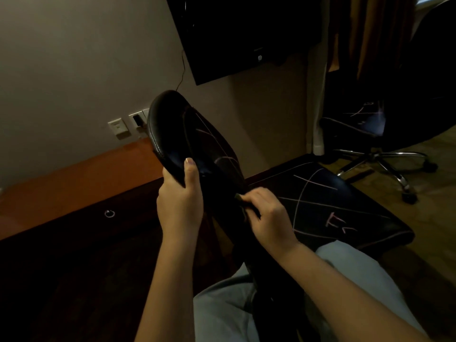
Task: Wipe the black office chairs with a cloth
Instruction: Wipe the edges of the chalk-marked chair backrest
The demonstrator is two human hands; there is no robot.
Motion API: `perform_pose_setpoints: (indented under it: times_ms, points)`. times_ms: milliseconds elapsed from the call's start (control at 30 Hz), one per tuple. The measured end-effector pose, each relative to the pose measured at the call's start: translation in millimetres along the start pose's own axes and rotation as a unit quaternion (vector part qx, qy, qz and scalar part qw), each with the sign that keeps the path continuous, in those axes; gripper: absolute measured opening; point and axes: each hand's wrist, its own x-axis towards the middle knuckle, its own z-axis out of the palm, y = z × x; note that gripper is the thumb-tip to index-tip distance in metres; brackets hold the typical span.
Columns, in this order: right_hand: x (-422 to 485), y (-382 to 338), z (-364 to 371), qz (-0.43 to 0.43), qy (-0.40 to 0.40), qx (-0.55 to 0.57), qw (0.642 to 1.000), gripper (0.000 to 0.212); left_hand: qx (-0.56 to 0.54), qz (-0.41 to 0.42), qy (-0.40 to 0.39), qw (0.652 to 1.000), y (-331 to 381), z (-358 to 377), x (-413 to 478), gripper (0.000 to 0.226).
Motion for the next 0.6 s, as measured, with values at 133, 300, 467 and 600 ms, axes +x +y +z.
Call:
perform_pose_setpoints:
  times_ms: [133,300,467,600]
  points:
    - [-29.3,27.3,-11.2,0.058,-0.04,-0.021,0.997,0.018,-0.002,0.003,-0.002,1.0,0.0,-0.5,-0.9,0.049]
    - [-28.8,21.8,-17.6,0.106,0.002,0.002,0.994,0.019,-0.002,0.005,-0.003,1.0,0.8,-0.7,-1.7,0.051]
    - [13.3,-20.7,-12.5,0.02,0.075,0.013,0.997,0.024,0.003,-0.005,-0.01,1.0,-1.5,3.1,-2.8,0.058]
    - [19.1,-23.2,5.2,-0.01,0.039,-0.022,0.999,0.025,0.063,-0.008,-0.025,0.998,-12.8,12.0,-7.9,0.067]
